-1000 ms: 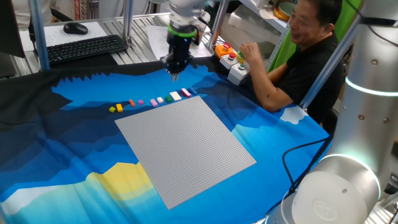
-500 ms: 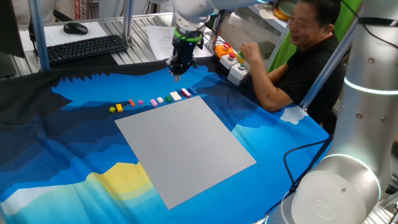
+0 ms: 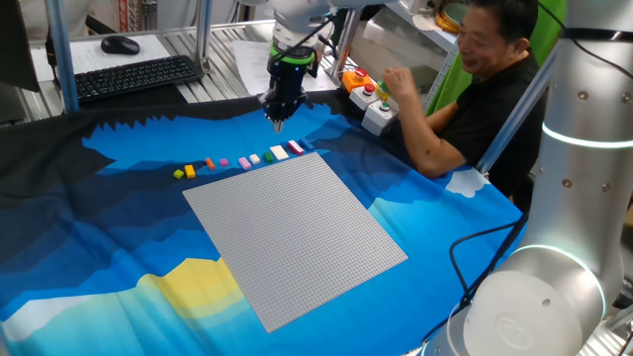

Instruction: Stack small Lego blocks one on top of the other

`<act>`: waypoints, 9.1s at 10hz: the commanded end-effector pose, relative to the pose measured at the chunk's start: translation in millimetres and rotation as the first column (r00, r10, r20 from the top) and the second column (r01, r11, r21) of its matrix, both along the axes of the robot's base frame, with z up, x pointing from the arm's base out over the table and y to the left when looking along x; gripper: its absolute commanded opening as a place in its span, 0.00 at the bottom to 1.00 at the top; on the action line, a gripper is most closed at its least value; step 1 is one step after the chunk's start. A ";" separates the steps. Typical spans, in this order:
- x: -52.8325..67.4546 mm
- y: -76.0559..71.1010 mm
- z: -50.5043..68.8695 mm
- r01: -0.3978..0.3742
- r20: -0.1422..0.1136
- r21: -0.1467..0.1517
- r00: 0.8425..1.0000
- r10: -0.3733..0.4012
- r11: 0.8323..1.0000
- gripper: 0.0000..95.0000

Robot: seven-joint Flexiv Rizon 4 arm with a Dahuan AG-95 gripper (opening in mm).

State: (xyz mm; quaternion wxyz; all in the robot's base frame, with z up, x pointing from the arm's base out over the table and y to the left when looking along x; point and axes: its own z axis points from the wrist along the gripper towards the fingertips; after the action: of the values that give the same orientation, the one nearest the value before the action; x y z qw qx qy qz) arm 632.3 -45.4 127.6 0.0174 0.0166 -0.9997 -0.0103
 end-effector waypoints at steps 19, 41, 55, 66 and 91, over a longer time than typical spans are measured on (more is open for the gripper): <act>-0.4 -4.9 -5.3 0.238 -0.022 -0.063 0.971 -0.240 0.969 0.40; -50.8 -18.9 -70.7 -0.083 0.021 -0.005 0.996 0.083 0.997 0.40; -49.8 -18.1 -77.8 -0.105 -0.013 -0.035 0.994 0.105 0.994 0.40; -46.1 -20.6 -113.2 -0.134 0.035 -0.029 0.990 0.135 0.991 0.40; -71.4 30.8 -105.9 0.058 0.048 0.001 0.997 -0.058 0.998 0.40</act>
State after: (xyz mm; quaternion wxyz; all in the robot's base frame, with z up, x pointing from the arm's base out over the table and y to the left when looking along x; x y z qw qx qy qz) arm 562.1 -15.0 20.0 -0.0052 -0.0085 -0.9999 -0.0091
